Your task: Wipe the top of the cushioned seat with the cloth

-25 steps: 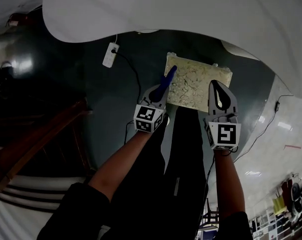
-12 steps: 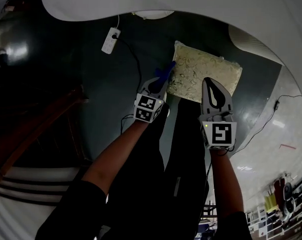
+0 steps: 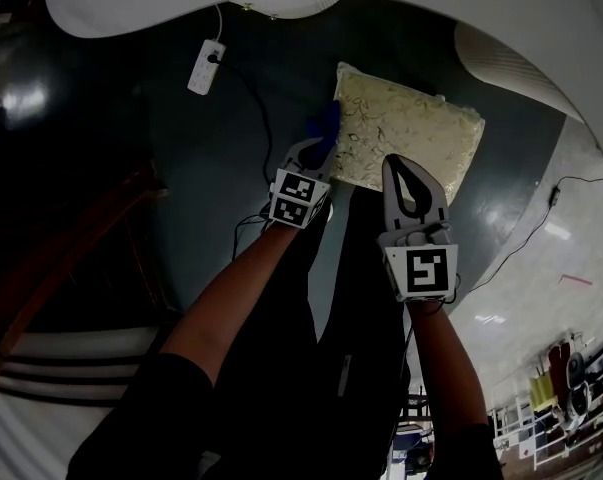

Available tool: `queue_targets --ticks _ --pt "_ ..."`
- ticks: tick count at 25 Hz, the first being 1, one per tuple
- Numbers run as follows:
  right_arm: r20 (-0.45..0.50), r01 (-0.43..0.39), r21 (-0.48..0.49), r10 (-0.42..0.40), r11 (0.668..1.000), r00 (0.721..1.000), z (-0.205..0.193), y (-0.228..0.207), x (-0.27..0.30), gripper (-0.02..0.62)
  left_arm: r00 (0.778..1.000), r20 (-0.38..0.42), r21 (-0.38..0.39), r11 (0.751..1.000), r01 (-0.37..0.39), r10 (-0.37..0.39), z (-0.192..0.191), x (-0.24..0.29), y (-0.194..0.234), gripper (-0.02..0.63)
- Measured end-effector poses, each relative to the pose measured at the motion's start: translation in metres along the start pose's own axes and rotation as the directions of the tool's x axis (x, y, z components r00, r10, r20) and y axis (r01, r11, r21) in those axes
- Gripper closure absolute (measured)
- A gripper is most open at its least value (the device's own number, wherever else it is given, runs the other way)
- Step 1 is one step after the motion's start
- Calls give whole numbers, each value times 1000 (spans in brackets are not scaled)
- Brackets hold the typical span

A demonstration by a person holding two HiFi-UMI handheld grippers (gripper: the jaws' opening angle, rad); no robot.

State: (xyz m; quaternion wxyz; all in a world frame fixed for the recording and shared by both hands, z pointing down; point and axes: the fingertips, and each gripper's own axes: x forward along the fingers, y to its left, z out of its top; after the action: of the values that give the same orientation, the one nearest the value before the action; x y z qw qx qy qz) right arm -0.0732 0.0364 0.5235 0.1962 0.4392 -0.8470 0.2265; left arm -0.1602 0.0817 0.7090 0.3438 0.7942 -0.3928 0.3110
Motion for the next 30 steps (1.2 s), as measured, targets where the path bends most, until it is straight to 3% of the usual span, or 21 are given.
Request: queue_targets --ticks 7,16,30 --pt "-2 20 48 -20 999 1000 -12 -11 -4 557 995 -79 26 998 56 -54 -32 18 -18 566" --pt "11 49 69 -50 996 999 -17 -28 -19 557 985 -126 114 985 129 -115 -30 28 -52 566" --pt "16 178 170 -183 969 983 -41 -88 -58 557 975 -153 126 975 182 -163 -25 54 -105 566"
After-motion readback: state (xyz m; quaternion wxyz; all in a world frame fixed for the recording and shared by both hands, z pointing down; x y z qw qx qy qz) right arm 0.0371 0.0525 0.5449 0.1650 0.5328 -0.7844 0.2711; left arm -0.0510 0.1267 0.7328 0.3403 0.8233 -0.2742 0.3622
